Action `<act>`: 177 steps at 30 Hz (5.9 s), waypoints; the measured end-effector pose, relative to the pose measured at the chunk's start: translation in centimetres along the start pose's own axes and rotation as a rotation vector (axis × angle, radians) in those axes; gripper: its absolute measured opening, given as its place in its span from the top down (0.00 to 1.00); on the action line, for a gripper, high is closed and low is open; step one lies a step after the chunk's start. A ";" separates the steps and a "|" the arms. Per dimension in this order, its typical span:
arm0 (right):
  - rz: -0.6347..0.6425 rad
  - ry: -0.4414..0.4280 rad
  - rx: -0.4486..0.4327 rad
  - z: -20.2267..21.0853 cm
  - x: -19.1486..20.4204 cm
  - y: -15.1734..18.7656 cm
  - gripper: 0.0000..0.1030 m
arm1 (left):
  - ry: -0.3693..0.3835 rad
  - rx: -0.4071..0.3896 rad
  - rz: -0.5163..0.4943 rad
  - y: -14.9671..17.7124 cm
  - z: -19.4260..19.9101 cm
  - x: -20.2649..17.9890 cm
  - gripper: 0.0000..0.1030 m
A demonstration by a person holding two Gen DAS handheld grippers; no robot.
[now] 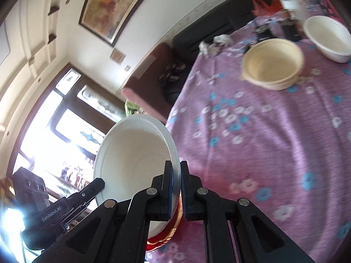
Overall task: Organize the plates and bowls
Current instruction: 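Carry the white bowl with both tools onto the red plate stack, then open both tools to release the white bowl into the stacked bowl, then move both tools to the rim of the cream plastic bowl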
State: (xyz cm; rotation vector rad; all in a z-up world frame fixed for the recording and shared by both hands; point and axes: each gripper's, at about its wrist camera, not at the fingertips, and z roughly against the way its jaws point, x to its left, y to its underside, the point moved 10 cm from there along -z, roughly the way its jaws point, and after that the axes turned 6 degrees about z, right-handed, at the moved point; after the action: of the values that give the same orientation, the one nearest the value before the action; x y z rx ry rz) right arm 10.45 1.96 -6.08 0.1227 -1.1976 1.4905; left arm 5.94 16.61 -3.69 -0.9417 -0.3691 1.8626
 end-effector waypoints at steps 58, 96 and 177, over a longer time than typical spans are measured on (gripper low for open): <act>0.019 0.089 0.010 -2.4 -2.1 1.3 0.88 | -0.229 -0.149 -0.103 -0.8 5.8 5.8 0.57; -0.108 0.263 -0.271 12.6 -20.4 -11.9 0.88 | -0.046 0.004 -0.296 3.3 -21.2 -23.3 0.38; -0.105 0.335 -0.124 3.0 -23.4 -14.9 0.67 | -0.285 -0.005 -0.123 -2.8 -25.6 -13.9 0.31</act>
State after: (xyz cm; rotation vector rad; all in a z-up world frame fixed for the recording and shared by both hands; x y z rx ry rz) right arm 28.40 -18.83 -11.23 -0.1416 -0.9923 1.2825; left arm 29.80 2.13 -12.49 -0.6412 -0.5914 1.8849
